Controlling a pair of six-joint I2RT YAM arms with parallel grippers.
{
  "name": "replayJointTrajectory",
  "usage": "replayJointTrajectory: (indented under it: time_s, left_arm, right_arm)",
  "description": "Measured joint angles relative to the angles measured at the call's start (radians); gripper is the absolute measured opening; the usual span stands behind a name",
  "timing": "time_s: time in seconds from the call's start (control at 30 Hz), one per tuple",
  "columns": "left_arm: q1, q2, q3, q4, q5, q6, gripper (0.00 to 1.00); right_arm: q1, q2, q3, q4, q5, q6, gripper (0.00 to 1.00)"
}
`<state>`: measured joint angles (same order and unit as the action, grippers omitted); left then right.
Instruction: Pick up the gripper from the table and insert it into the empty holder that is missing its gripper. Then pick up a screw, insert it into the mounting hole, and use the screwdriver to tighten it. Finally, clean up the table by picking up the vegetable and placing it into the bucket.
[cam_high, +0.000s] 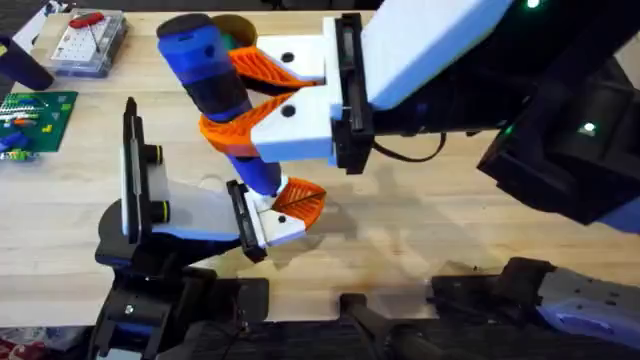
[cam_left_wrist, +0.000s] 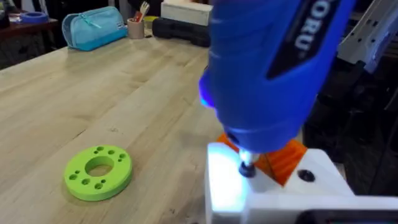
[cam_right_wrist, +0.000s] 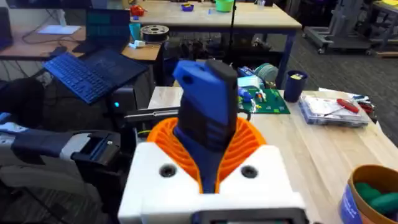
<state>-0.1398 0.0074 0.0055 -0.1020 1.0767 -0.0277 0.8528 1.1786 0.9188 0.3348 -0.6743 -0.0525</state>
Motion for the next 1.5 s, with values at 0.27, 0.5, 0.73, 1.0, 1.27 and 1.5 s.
replayJointTrajectory:
  time_s: [0.27,0.5,0.73,1.0,1.27,1.5]
  left_arm:
    - [0.000,0.000,0.000,0.000,0.000,0.000,0.016]
    - [0.000,0.000,0.000,0.000,0.000,-0.004,0.016]
    - [0.000,0.000,0.000,-0.001,0.001,-0.007,0.016]
    - [0.000,0.000,0.000,-0.002,0.002,-0.008,0.016]
    - [0.000,0.000,0.000,-0.002,0.003,-0.015,0.016]
    - [0.000,0.000,0.000,-0.002,0.004,-0.015,0.016]
  right_arm:
    - [0.000,0.000,0.000,0.000,0.000,0.000,0.084]
    - [0.000,0.000,-0.034,0.061,0.000,0.005,0.084]
    - [0.000,0.000,-0.052,0.097,0.000,0.023,0.084]
    - [0.000,-0.001,-0.053,0.086,0.000,0.026,0.084]
    - [0.000,-0.003,-0.053,0.078,0.003,0.027,0.084]
    - [0.000,-0.005,-0.053,0.072,0.003,0.027,0.084]
